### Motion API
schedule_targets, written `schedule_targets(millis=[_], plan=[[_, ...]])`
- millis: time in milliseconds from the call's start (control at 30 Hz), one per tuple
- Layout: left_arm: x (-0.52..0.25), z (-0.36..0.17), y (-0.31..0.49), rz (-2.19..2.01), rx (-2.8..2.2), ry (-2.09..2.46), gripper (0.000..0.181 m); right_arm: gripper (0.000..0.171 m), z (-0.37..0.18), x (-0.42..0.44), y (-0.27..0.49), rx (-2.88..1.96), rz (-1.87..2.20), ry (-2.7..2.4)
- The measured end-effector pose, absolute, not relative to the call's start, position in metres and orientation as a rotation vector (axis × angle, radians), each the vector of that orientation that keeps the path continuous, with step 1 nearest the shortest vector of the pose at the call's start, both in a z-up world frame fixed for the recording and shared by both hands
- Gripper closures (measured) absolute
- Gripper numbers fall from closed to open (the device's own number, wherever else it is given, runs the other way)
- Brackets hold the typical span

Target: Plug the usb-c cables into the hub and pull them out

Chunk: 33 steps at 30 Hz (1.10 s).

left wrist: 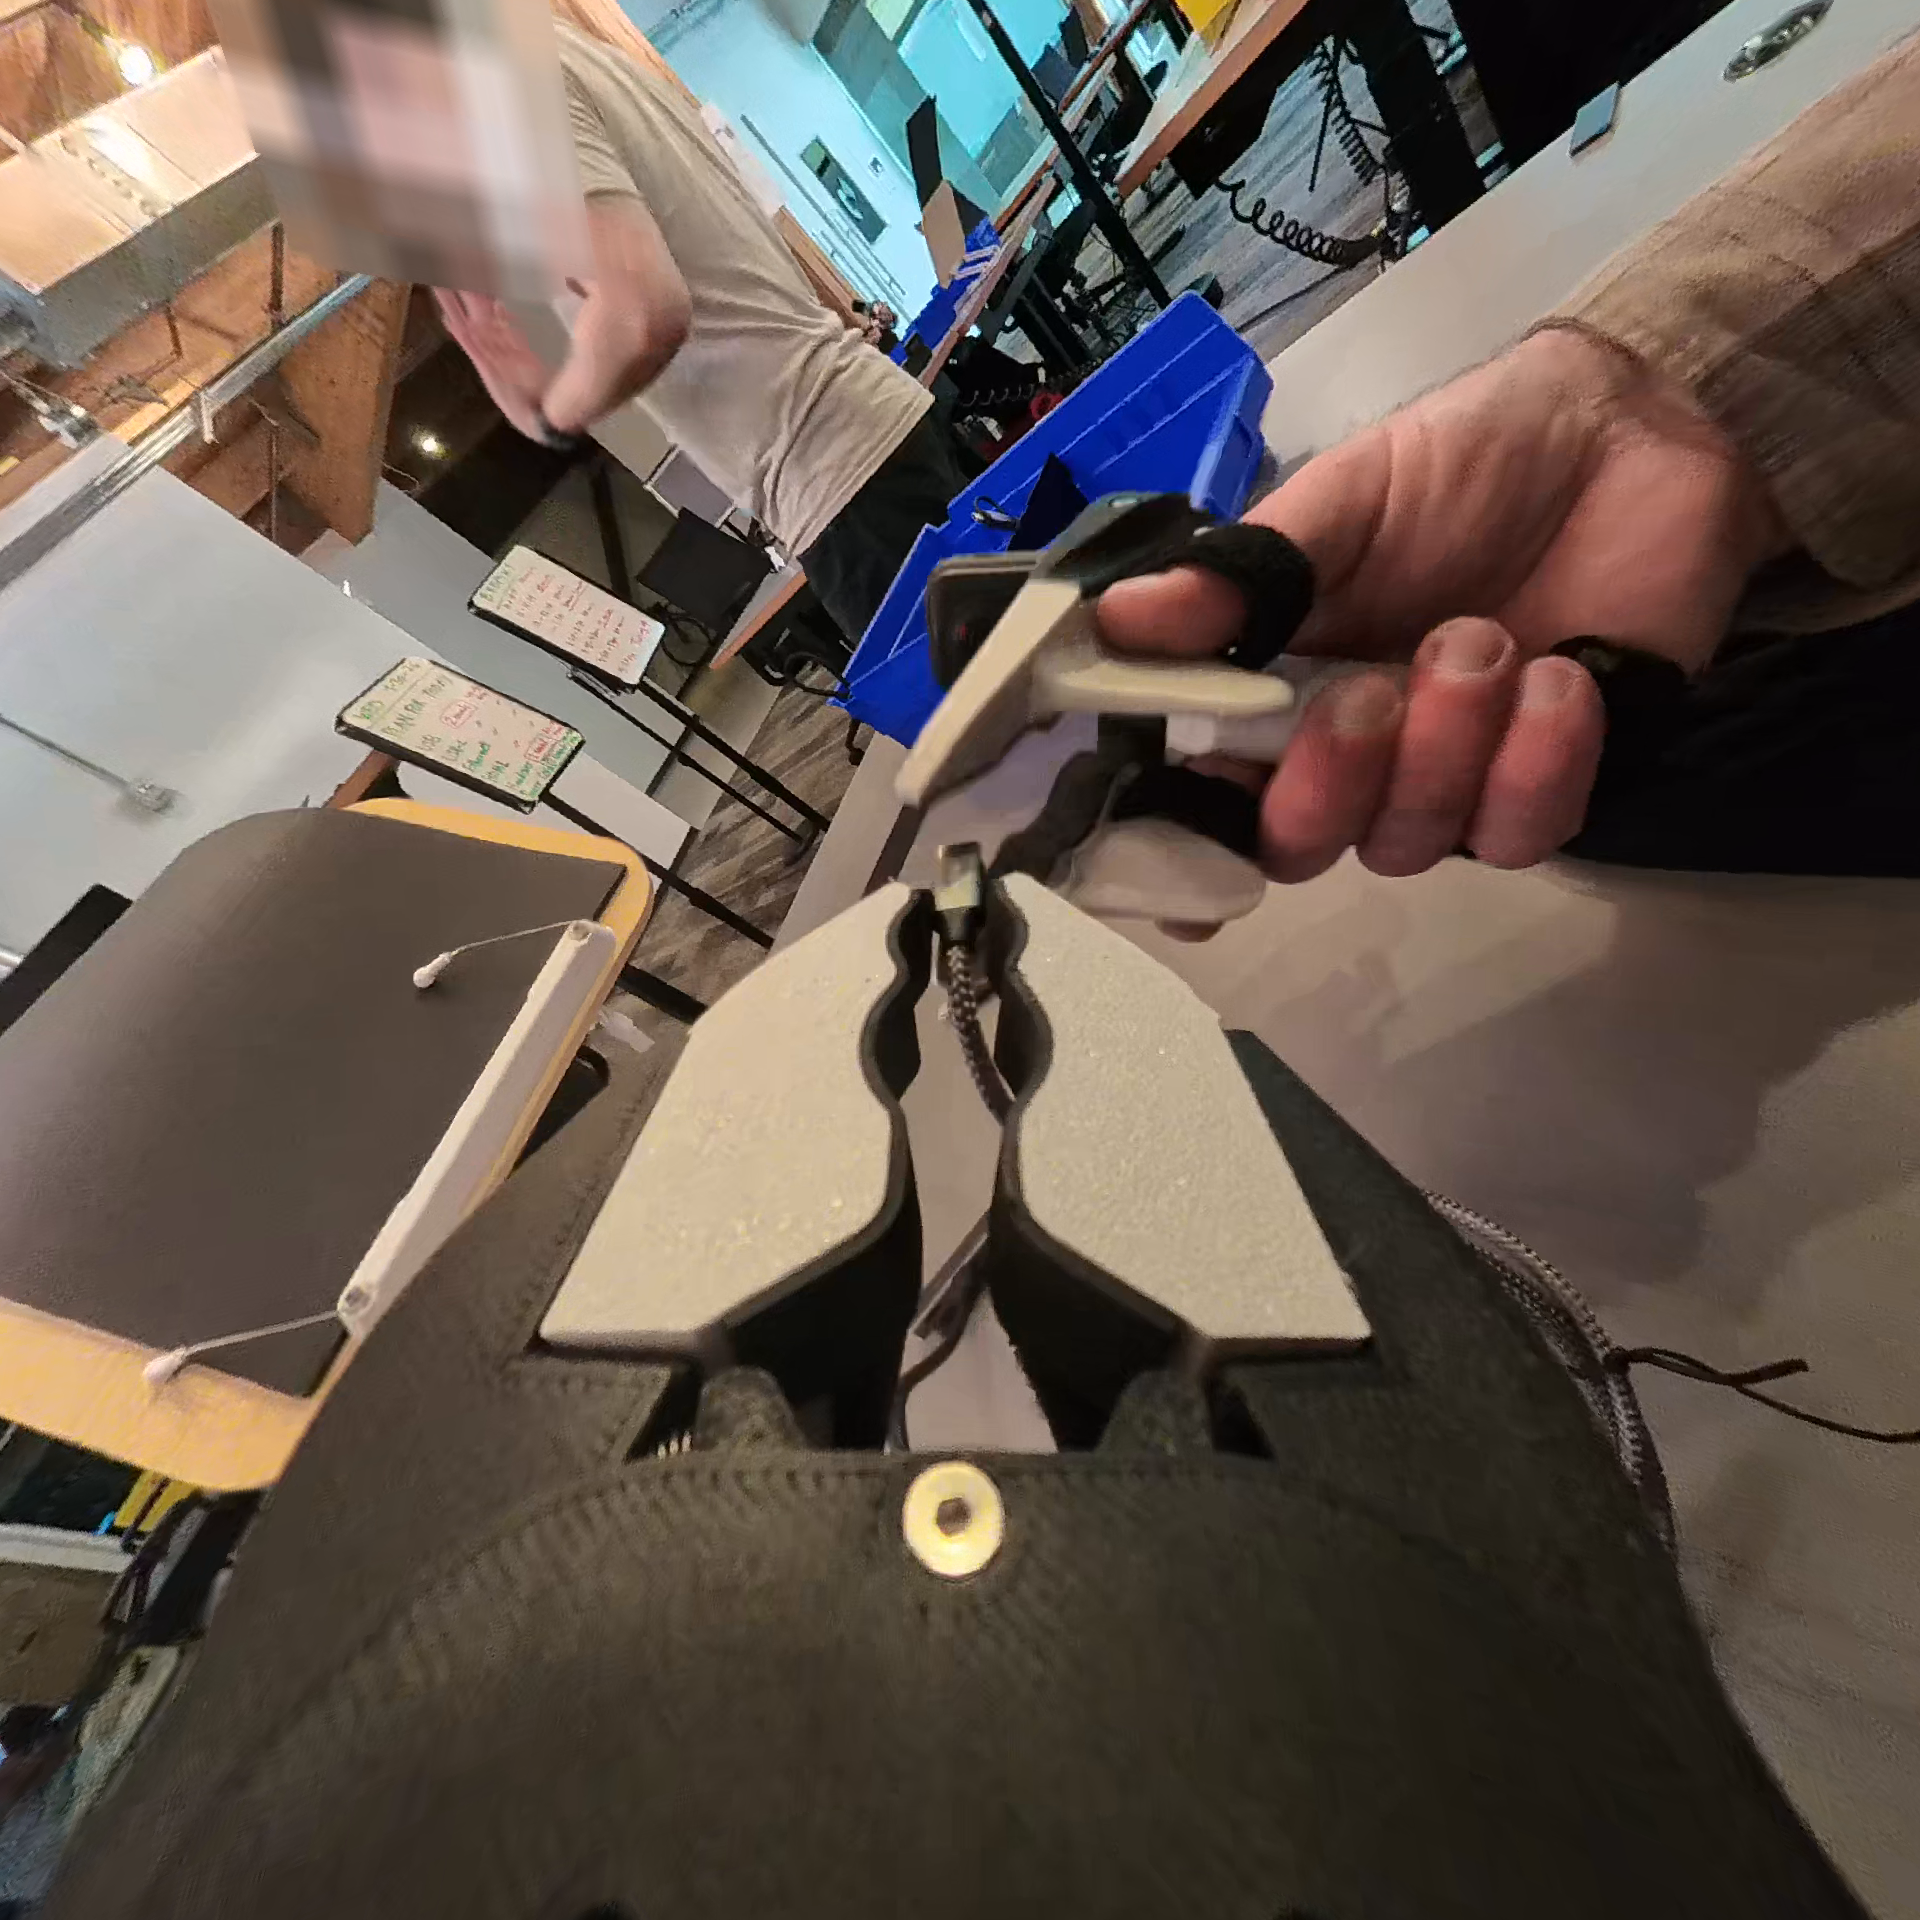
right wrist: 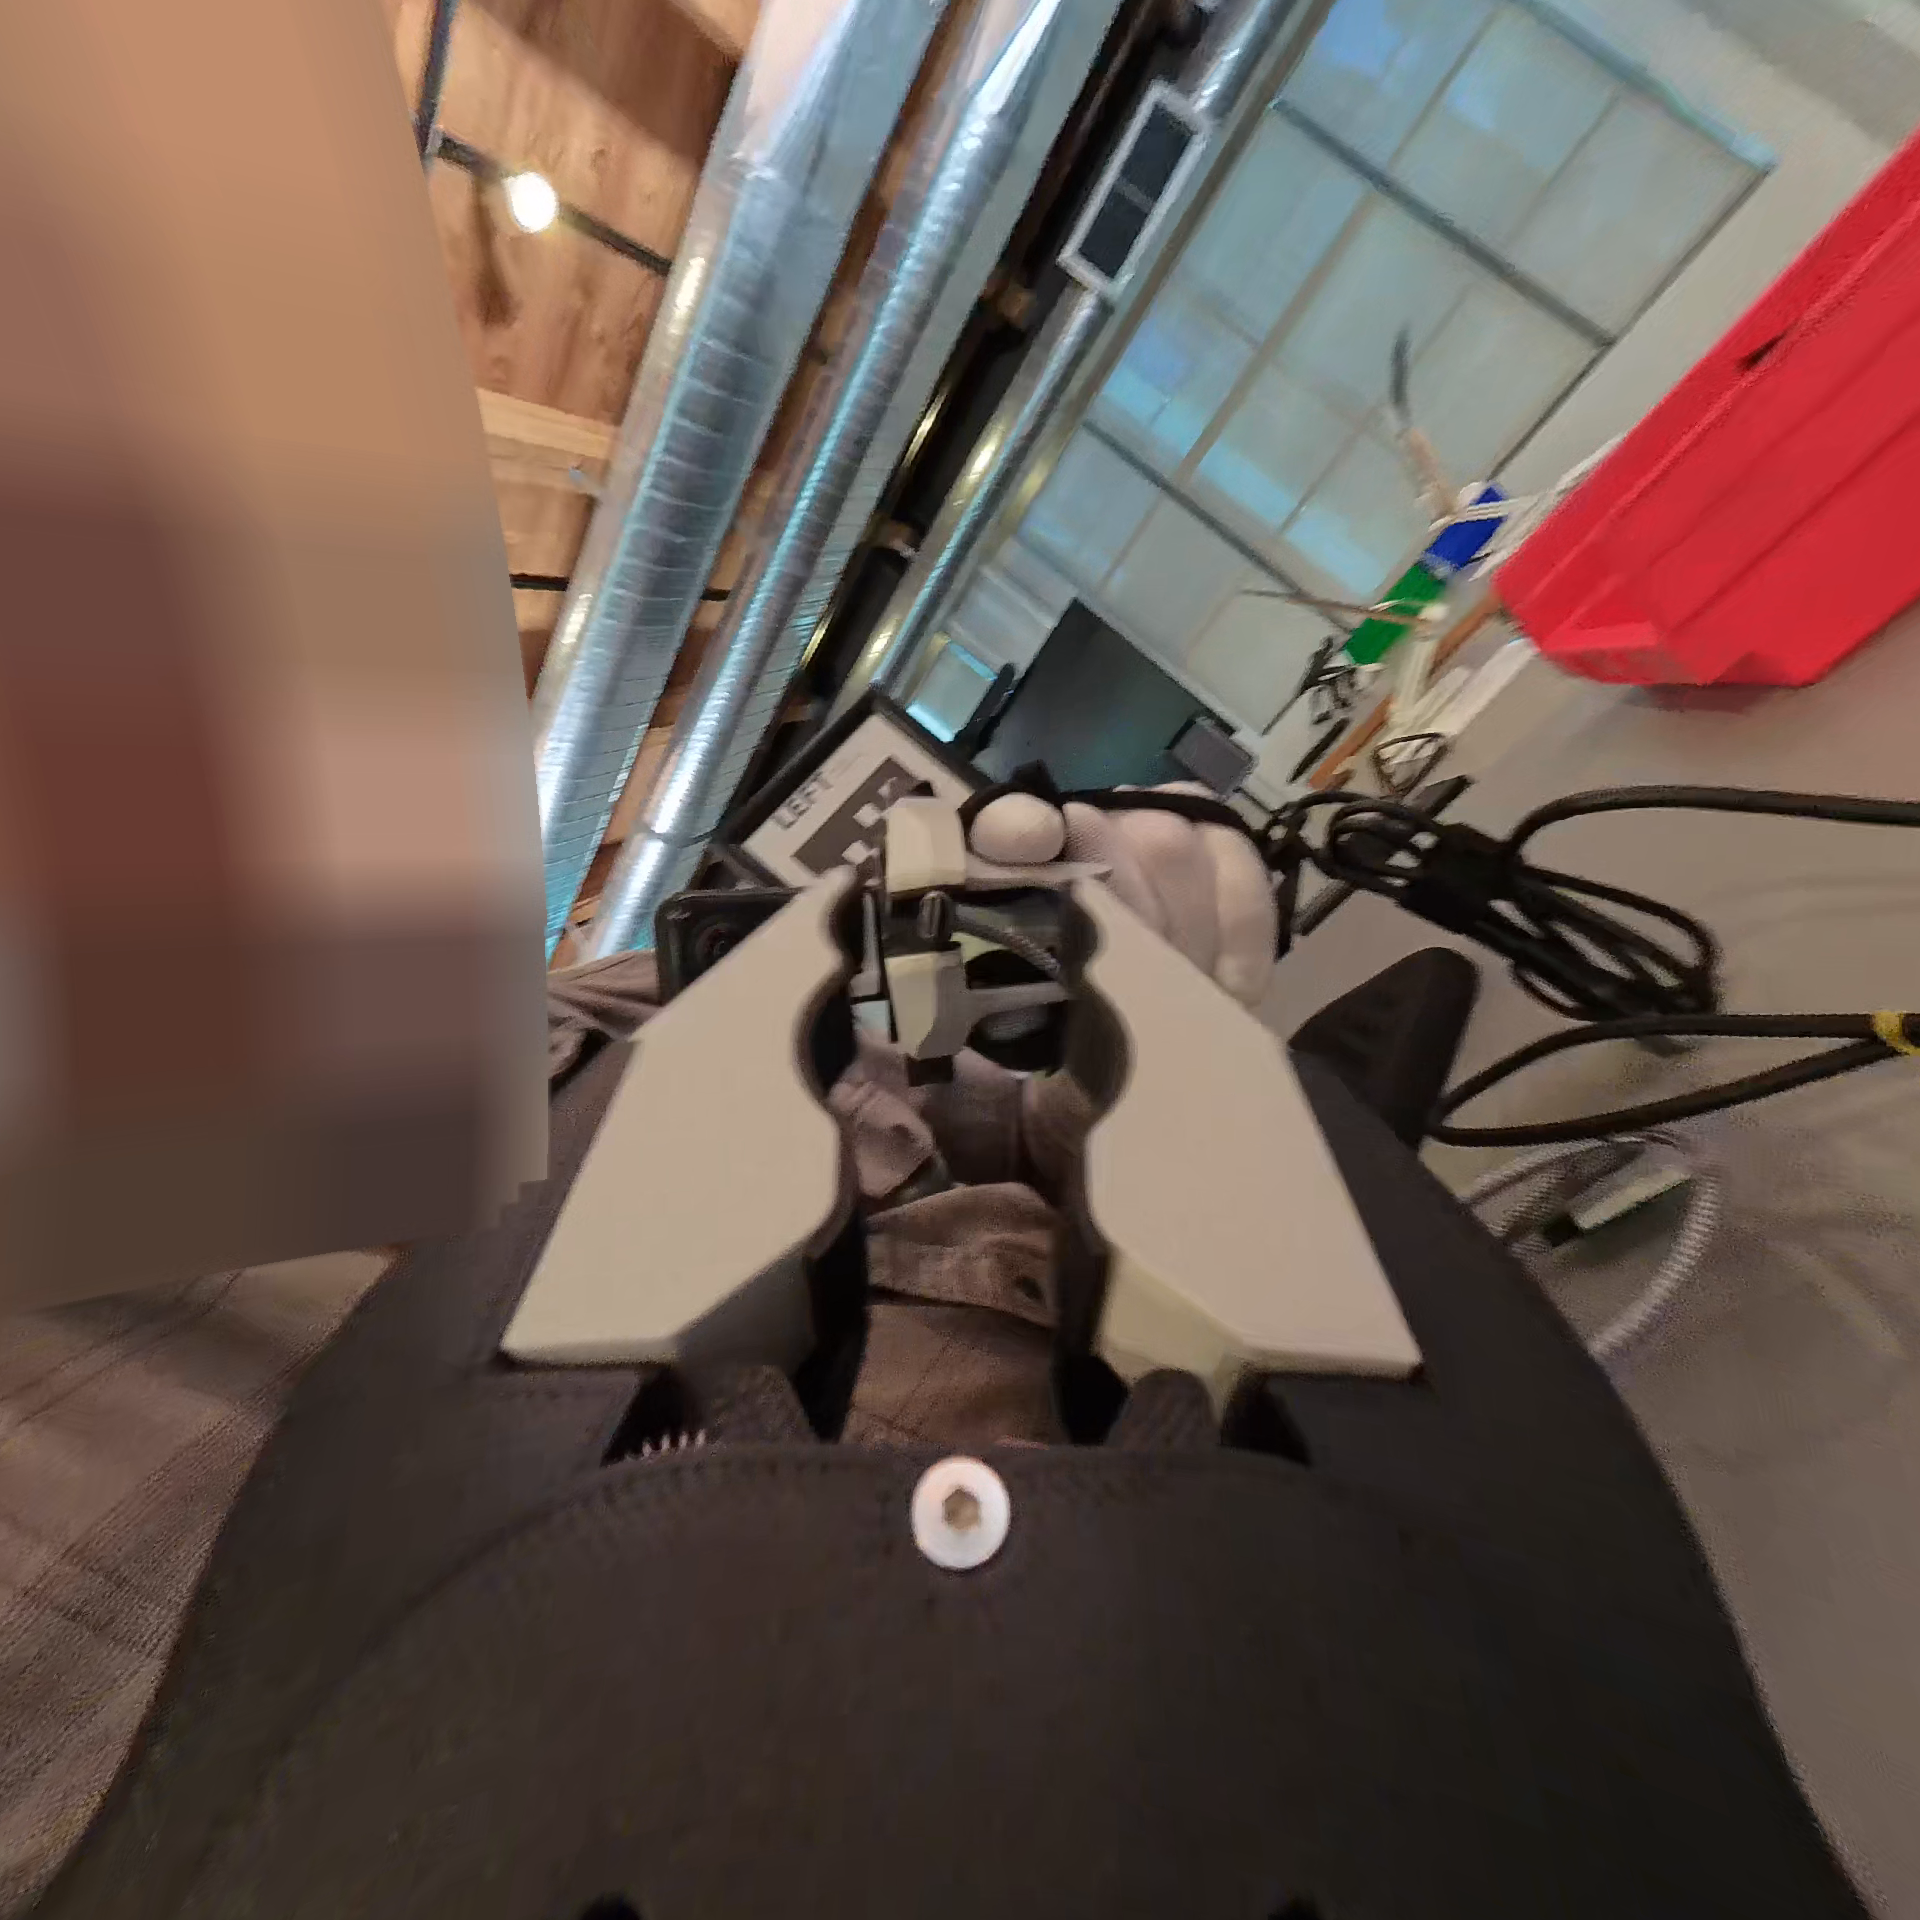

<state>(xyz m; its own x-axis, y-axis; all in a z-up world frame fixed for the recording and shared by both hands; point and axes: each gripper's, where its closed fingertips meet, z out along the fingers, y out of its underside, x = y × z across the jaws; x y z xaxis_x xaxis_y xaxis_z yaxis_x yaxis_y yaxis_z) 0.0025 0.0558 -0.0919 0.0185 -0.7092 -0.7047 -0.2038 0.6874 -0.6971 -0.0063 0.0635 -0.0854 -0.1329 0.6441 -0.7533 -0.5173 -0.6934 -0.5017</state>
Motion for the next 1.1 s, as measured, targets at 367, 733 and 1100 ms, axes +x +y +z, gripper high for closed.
schedule_targets(millis=[367, 733, 1100], plan=[[-0.044, -0.050, 0.104, -0.554, -1.103, 1.290, 0.171, 0.124, -0.188, 0.062, 0.133, -2.063, 0.397, -0.633], [-0.086, -0.012, 0.113, -0.675, -1.178, 1.169, 0.171, 0.134, -0.263, 0.069, 0.163, -2.327, 0.271, -0.751], [-0.137, 0.032, 0.151, -0.555, -1.263, 1.183, 0.171, 0.153, -0.262, 0.069, 0.165, -2.303, 0.450, -0.657]])
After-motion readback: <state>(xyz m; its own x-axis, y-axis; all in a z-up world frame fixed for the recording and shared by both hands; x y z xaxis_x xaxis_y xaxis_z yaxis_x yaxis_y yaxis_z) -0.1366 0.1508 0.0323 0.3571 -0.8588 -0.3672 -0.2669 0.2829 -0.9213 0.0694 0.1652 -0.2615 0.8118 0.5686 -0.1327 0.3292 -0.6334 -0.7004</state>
